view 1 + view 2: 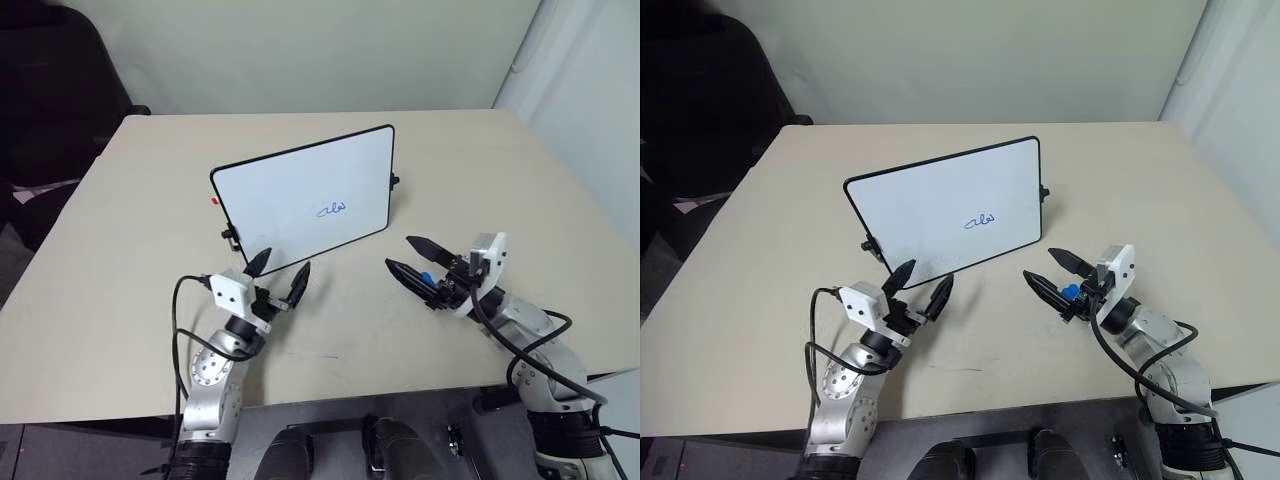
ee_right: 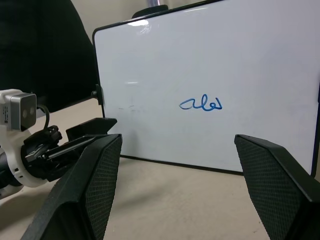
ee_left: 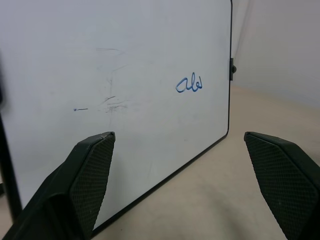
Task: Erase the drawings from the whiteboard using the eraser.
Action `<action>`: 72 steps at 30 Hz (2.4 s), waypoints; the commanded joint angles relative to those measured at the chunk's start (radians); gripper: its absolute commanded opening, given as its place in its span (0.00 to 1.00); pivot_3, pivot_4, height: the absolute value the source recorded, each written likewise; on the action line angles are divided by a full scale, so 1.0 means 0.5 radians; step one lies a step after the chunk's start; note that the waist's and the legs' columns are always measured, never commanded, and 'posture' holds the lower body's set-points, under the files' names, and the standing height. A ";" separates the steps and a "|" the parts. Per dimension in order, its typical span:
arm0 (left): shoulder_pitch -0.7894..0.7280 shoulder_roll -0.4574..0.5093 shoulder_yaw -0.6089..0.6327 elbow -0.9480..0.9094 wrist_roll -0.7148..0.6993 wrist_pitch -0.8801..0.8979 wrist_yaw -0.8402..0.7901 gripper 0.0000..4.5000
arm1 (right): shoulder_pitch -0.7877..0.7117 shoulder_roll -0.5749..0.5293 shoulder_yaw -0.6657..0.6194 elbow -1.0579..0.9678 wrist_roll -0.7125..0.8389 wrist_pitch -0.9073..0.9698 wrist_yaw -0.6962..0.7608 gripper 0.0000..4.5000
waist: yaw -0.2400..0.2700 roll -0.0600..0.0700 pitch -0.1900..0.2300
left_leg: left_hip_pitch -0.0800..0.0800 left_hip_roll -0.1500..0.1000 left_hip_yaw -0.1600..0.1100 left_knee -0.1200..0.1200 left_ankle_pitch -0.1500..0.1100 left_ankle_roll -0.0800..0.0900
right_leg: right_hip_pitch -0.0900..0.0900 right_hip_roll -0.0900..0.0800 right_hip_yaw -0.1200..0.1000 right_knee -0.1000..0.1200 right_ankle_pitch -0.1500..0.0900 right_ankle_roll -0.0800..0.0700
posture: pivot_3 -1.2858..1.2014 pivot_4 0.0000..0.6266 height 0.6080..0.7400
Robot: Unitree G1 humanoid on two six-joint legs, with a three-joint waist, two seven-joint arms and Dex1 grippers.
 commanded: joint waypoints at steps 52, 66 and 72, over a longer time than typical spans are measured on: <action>0.160 -0.171 -0.182 -0.156 0.075 -0.082 0.059 1.00 | -0.477 -0.898 0.442 -0.054 -0.253 1.579 -0.120 0.56 | 0.005 -0.001 0.001 | -0.001 -0.004 0.004 0.001 -0.003 0.005 | 0.005 0.003 0.000 -0.011 -0.007 0.010 | 0.52 0.24 1.00; 0.171 -0.178 -0.188 -0.158 0.045 -0.064 0.041 1.00 | -0.440 -0.943 0.403 -0.167 -0.258 1.507 -0.030 0.06 | 0.005 -0.001 0.001 | -0.001 -0.004 0.004 0.002 -0.004 0.006 | 0.006 0.003 -0.001 -0.011 -0.007 0.010 | 0.52 0.24 1.00; 0.155 -0.154 -0.161 -0.142 0.029 -0.062 0.033 1.00 | -0.532 -0.632 0.234 -0.243 -0.144 1.357 -0.107 0.06 | 0.004 -0.001 0.001 | 0.001 -0.003 0.005 0.002 -0.004 0.006 | 0.005 0.004 0.000 -0.010 -0.007 0.010 | 0.52 0.24 1.00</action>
